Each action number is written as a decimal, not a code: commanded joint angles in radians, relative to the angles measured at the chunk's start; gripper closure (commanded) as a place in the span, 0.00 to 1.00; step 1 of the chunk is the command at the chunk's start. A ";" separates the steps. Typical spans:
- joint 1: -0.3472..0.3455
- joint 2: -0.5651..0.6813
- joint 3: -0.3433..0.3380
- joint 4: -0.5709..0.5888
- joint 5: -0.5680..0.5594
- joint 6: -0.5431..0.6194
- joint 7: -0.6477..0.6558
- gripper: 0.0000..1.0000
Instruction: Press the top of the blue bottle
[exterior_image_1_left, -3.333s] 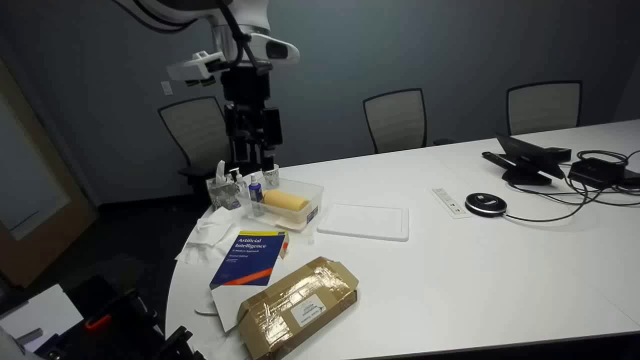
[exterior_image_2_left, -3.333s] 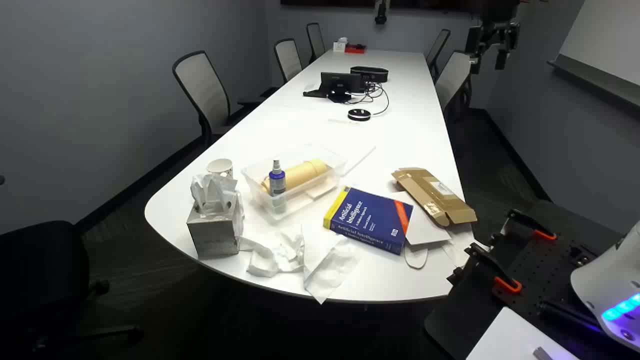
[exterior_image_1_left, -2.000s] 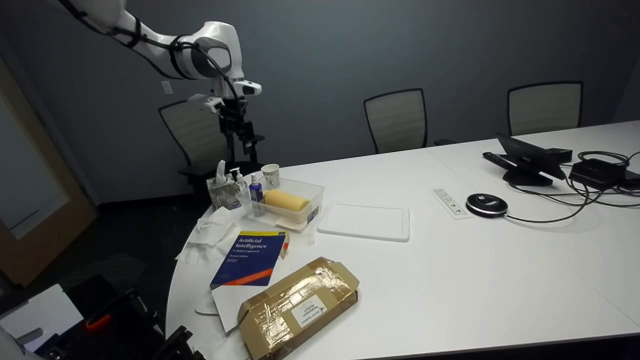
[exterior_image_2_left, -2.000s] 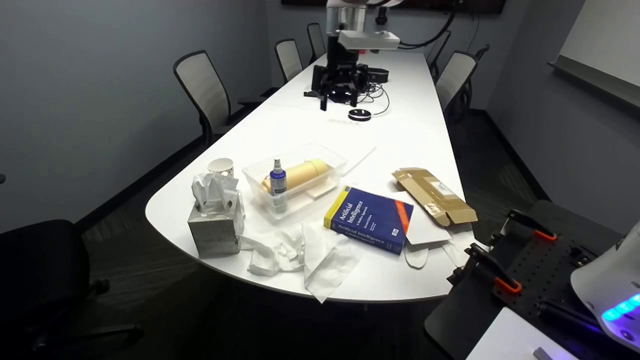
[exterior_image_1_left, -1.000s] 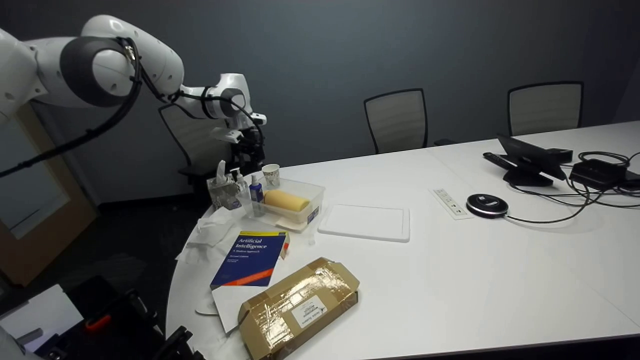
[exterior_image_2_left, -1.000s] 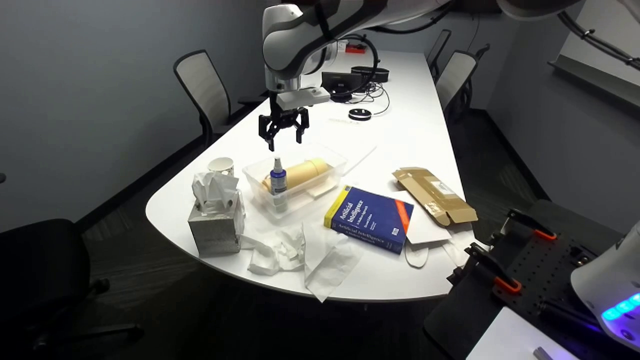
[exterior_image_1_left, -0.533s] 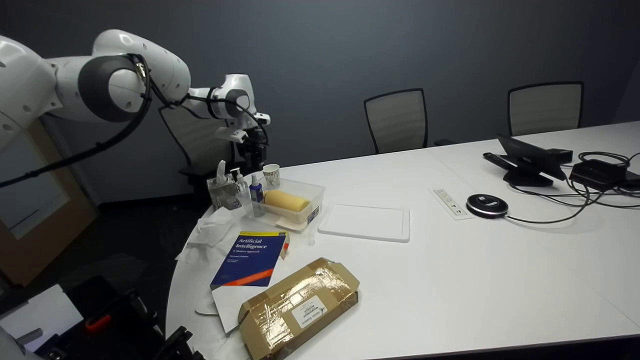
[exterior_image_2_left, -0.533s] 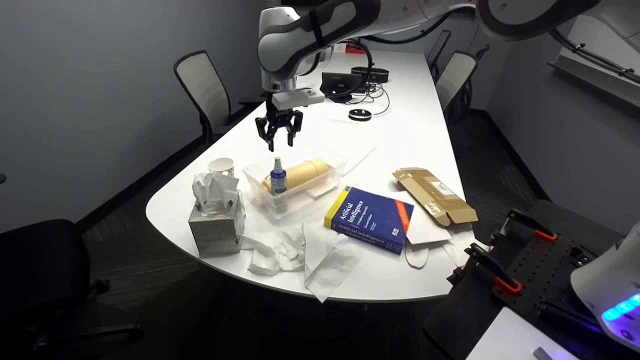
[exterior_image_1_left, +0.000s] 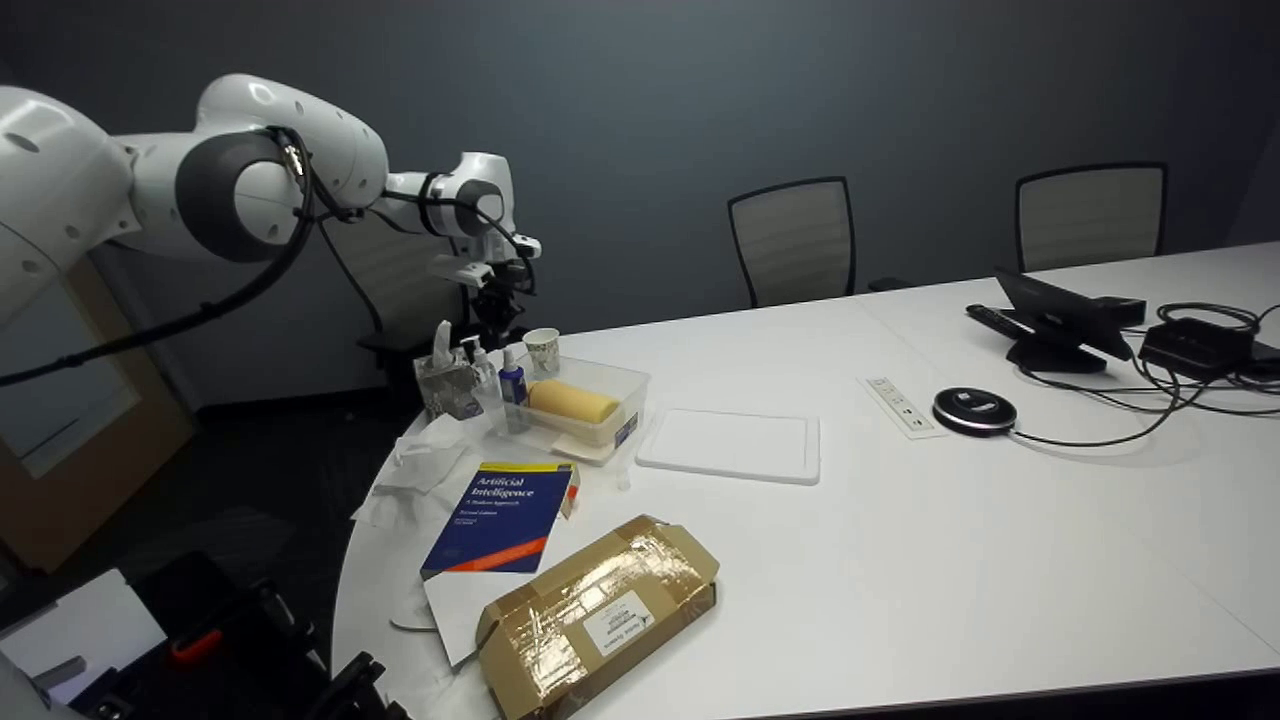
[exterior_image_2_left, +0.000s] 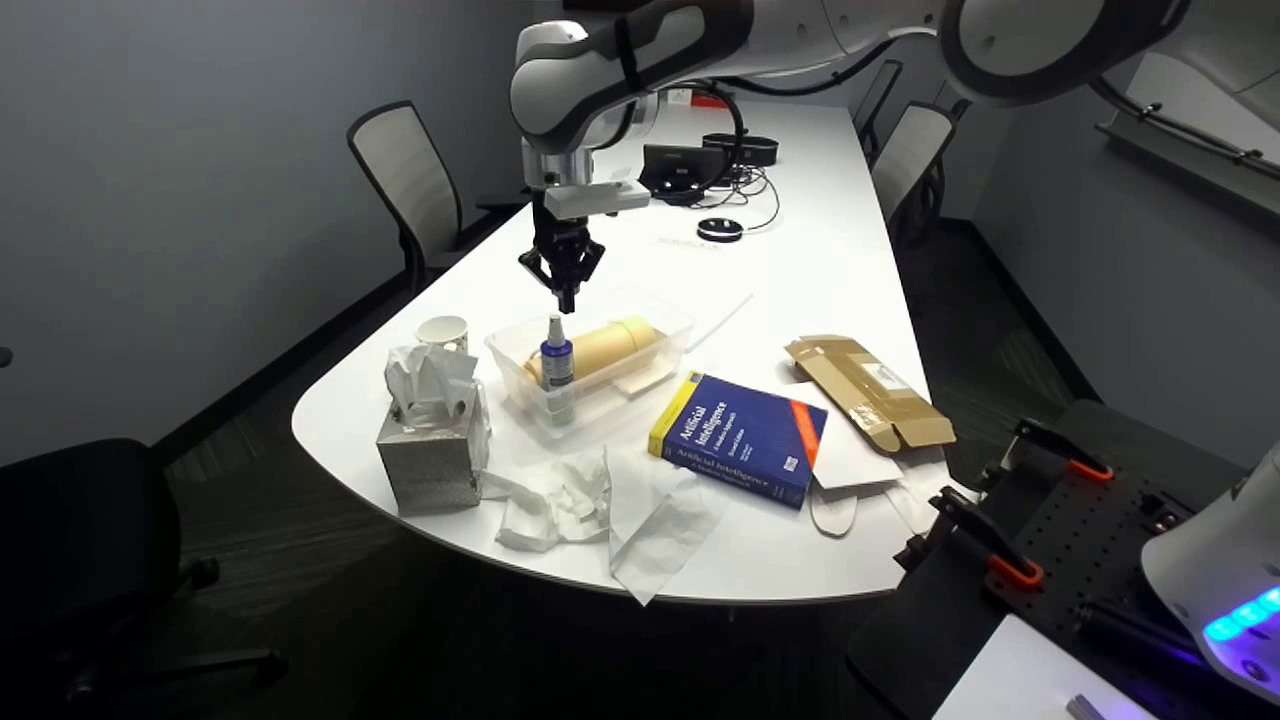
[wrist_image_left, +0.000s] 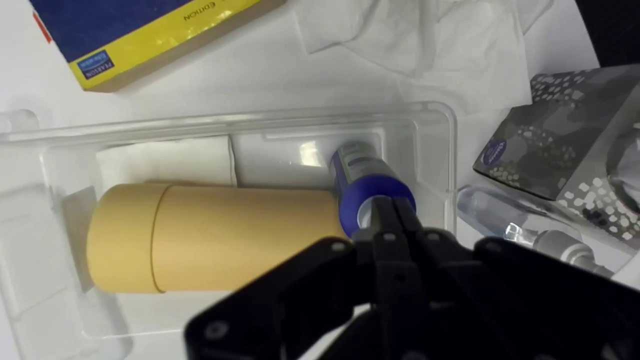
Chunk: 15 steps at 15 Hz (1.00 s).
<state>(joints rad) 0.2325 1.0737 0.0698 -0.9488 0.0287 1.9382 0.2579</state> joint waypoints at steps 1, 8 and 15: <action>-0.005 0.048 0.013 0.090 0.022 -0.060 -0.028 1.00; -0.004 0.100 0.017 0.183 0.025 -0.088 -0.033 1.00; -0.003 0.143 0.027 0.242 0.010 -0.099 -0.049 1.00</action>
<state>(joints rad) 0.2323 1.1831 0.0876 -0.7728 0.0344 1.8826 0.2306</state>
